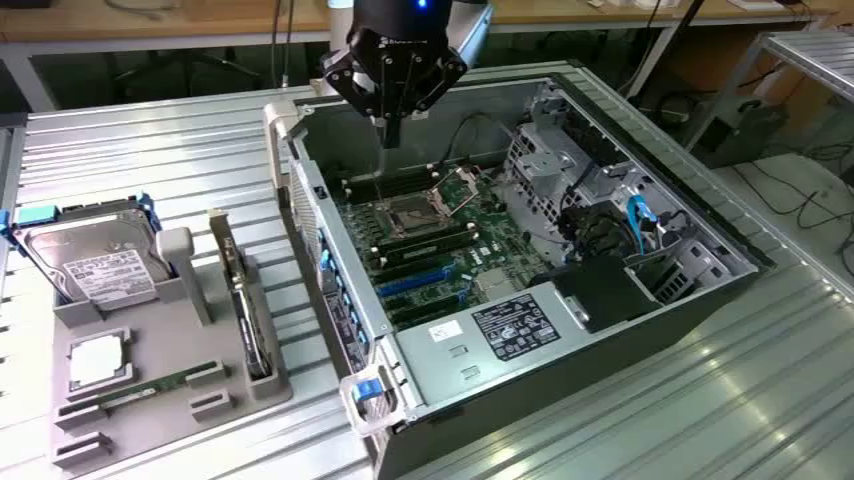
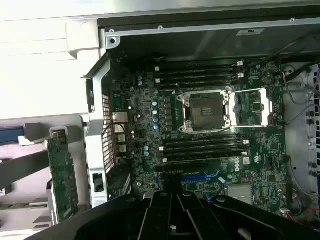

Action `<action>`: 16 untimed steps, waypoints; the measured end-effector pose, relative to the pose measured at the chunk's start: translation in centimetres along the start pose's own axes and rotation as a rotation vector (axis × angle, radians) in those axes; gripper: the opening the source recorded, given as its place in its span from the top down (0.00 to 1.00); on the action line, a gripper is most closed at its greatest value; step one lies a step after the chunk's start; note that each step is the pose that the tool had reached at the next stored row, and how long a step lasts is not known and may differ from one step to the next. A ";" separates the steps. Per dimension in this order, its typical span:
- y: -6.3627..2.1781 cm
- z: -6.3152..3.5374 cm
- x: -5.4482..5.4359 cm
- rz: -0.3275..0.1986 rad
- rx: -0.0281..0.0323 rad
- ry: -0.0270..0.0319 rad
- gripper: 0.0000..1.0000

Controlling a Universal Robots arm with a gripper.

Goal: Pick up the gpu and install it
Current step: 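Reach for the gpu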

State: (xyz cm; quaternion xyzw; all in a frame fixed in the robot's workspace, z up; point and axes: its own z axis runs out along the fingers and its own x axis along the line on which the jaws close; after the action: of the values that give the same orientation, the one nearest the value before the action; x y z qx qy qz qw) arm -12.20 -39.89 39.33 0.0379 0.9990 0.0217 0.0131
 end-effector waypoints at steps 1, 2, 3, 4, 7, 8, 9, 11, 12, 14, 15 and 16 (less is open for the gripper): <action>0.00 0.00 0.0 0.000 0.0000 0.0000 0.89; 0.00 0.00 0.0 0.000 0.0000 0.0000 0.89; 0.00 0.00 0.0 0.000 0.0000 0.0000 0.89; 0.00 0.00 0.0 0.000 0.0000 0.0000 0.89; 0.00 0.00 0.0 0.000 0.0000 0.0000 0.89; 0.00 0.00 0.0 0.000 0.0000 0.0001 0.89; 0.00 0.00 0.0 0.000 0.0000 0.0000 0.89; 0.00 0.00 0.0 0.000 0.0000 0.0000 0.89; 0.00 0.00 0.0 0.000 0.0000 0.0000 0.89; -0.02 -0.01 0.0 0.000 0.0001 0.0000 0.89; -0.10 -0.02 0.2 0.000 0.0001 0.0001 0.89; -0.26 -0.03 0.4 0.000 0.0001 0.0001 0.89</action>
State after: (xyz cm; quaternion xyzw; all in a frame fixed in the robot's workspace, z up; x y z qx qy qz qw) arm -12.63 -40.13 39.33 0.0379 0.9990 0.0217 0.0130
